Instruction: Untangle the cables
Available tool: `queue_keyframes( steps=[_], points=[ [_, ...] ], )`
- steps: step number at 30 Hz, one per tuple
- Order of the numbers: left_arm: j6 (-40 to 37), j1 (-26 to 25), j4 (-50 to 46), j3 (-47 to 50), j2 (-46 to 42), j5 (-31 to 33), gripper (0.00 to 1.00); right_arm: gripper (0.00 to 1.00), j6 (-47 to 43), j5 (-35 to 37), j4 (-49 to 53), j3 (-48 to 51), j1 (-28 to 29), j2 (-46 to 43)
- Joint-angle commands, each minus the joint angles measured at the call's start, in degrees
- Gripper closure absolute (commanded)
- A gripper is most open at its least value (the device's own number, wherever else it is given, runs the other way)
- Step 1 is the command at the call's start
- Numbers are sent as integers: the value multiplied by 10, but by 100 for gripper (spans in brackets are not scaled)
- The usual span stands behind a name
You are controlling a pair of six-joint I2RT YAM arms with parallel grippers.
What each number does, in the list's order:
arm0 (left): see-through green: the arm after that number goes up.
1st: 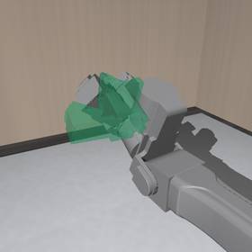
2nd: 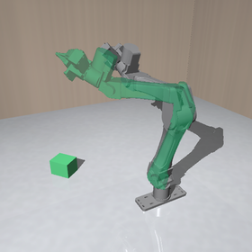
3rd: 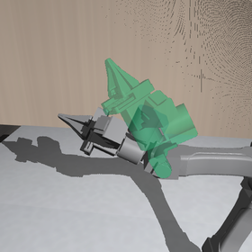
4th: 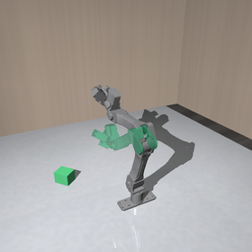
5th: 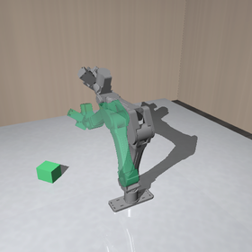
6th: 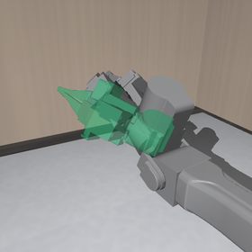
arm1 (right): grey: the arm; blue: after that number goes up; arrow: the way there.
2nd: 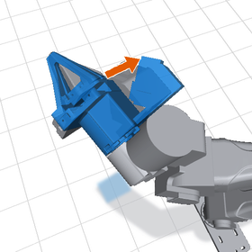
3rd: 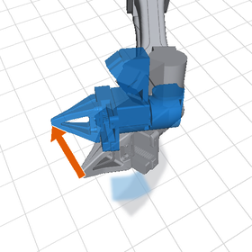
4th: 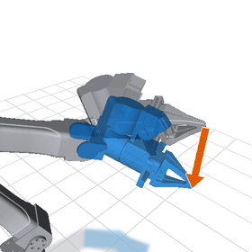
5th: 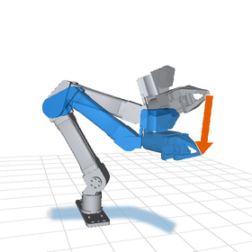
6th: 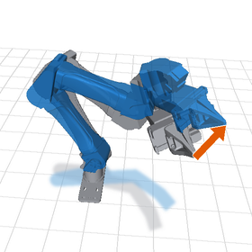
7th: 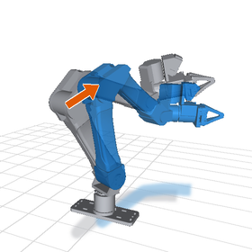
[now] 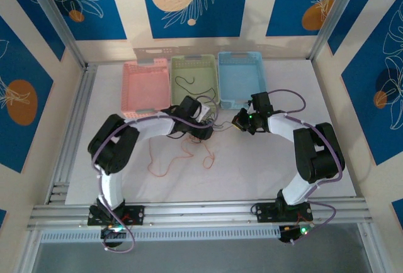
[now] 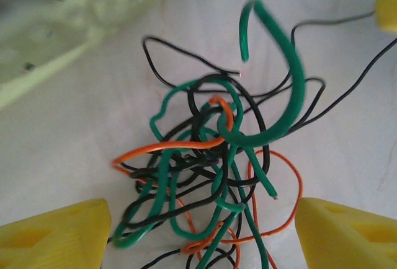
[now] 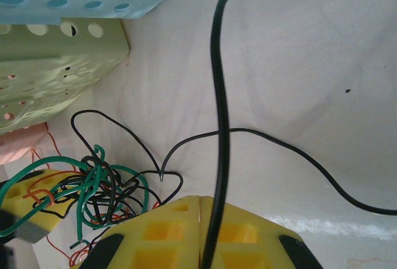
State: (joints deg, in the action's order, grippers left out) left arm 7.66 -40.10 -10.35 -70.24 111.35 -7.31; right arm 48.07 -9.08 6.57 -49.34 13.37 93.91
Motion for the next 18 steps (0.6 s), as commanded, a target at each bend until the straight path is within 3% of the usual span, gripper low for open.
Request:
queue_keyframes(
  steps=[1,4,7,10,16,18],
  points=[
    [-14,-7,-61,-48,31,30,26,100,3,-11,-2,2,-3,0],
    [-12,-6,-57,-52,37,29,28,100,3,-13,0,1,-3,2],
    [-11,-6,-64,-56,44,40,38,100,4,-10,2,1,-3,1],
    [-7,-6,-68,-53,30,79,63,100,3,-8,1,3,-2,-2],
    [15,9,-14,19,-40,144,99,100,8,7,1,11,-7,-15],
    [24,18,0,45,-67,166,100,100,15,18,-2,21,-14,-25]
  ],
)
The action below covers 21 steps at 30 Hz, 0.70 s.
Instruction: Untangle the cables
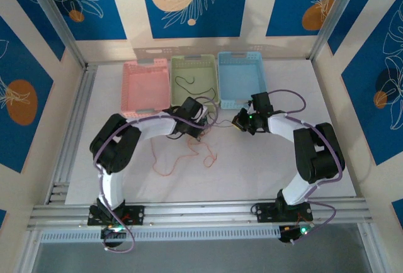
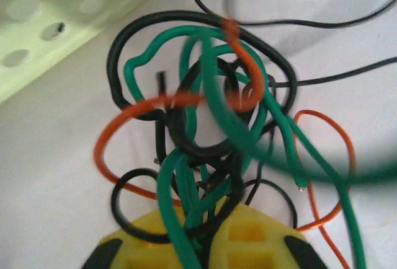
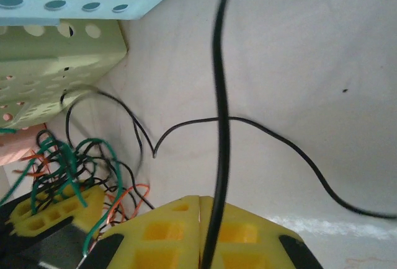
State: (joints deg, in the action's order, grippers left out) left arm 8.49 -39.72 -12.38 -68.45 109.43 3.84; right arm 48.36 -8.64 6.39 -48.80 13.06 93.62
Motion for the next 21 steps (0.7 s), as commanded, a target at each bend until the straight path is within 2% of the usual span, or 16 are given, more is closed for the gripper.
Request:
queue_keyframes(
  steps=[1,10,15,21],
  points=[
    [24,20,25,41,-62,69,100,100,19,23,0,22,-15,-28],
    [110,88,105,204,-226,150,100,100,93,105,7,100,-84,-106],
    [160,132,156,286,-302,155,100,100,129,166,-7,162,-104,-191],
    [163,140,188,308,-308,122,100,100,80,126,-60,158,-73,-202]
  ],
)
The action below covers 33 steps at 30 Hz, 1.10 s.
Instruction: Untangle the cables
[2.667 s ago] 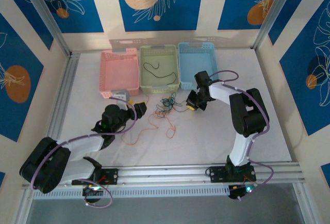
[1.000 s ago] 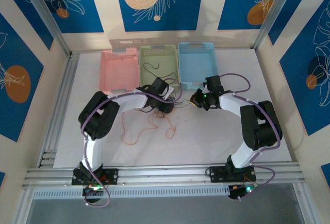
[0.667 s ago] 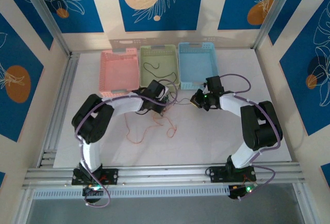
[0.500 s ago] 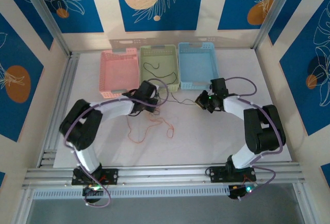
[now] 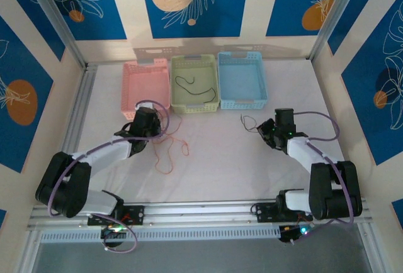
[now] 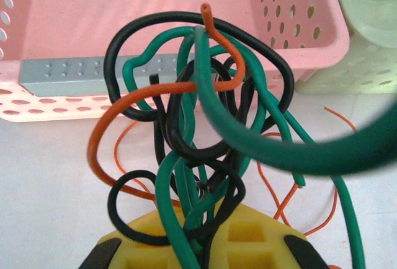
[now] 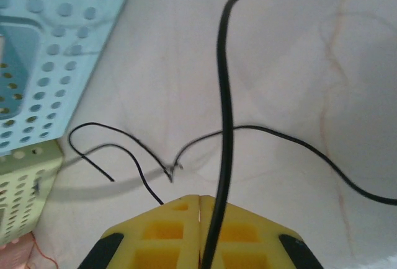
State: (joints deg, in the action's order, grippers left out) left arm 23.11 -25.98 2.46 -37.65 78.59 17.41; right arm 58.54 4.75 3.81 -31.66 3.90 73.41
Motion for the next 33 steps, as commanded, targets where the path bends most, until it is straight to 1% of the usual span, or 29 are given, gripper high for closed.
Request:
queue_keyframes(
  steps=[1,3,5,10,14,20,26,27,28,30,33],
  points=[
    [16,2,40,-3,4,-16,100,100,-37,-17,-34,-25,29,4],
    [16,3,42,-1,4,-20,100,100,-72,-17,-31,-47,55,1],
    [15,2,48,0,5,-26,100,100,-99,-12,3,-81,84,-18],
    [13,2,45,-7,17,-40,100,100,-159,-14,80,-201,154,-67],
    [13,2,51,-2,13,-44,100,100,-177,-11,106,-300,191,-40],
    [13,2,55,3,10,-44,100,100,-167,-39,124,-480,208,98],
    [13,2,55,2,11,-47,100,100,-172,-78,176,-712,219,276],
    [13,2,57,3,11,-47,100,100,-175,-78,192,-757,220,311],
    [13,2,58,4,10,-47,100,100,-174,-62,213,-799,222,343],
    [12,2,59,4,8,-49,100,100,-168,-37,231,-852,222,393],
    [11,2,64,8,5,-51,100,100,-153,-55,236,-915,212,468]
  ],
)
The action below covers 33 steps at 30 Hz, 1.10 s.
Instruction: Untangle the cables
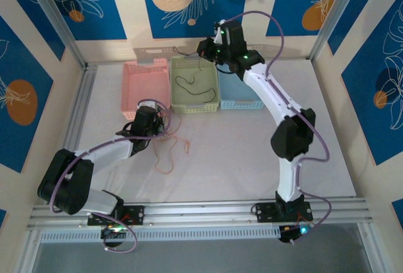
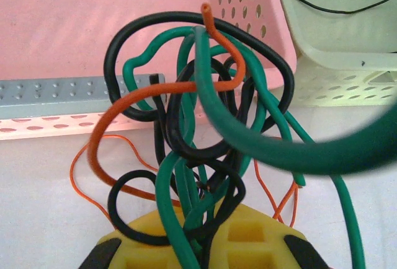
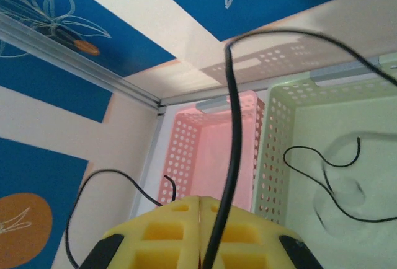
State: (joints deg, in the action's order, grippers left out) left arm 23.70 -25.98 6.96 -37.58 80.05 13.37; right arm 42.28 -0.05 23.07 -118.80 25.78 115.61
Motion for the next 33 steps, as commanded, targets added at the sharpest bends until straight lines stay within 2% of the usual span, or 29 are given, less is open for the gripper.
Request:
queue_keyframes(
  steps=[1,5,9,12,17,22,24,28,33],
  points=[
    [5,2,20,8,-10,-11,100,100,14,-10,51,-67,-8,73],
    [4,2,20,8,-9,-14,100,98,15,-38,81,-134,-14,165],
    [4,2,23,10,-12,-15,100,71,14,-74,88,-122,-13,197],
    [3,2,25,12,-14,-17,100,67,-9,-57,104,-95,-5,176],
    [-2,2,32,13,-15,-31,100,64,-48,-41,26,77,2,50],
    [-15,2,88,43,-41,-90,100,63,-66,-87,-189,367,1,-129],
    [-19,2,114,56,-54,-116,100,63,-73,-98,-250,454,3,-172],
    [-22,2,152,73,-64,-163,100,69,-129,-162,-304,542,4,-197],
    [-25,2,194,89,-72,-211,100,69,-187,-258,-383,590,19,-189]
  ],
)
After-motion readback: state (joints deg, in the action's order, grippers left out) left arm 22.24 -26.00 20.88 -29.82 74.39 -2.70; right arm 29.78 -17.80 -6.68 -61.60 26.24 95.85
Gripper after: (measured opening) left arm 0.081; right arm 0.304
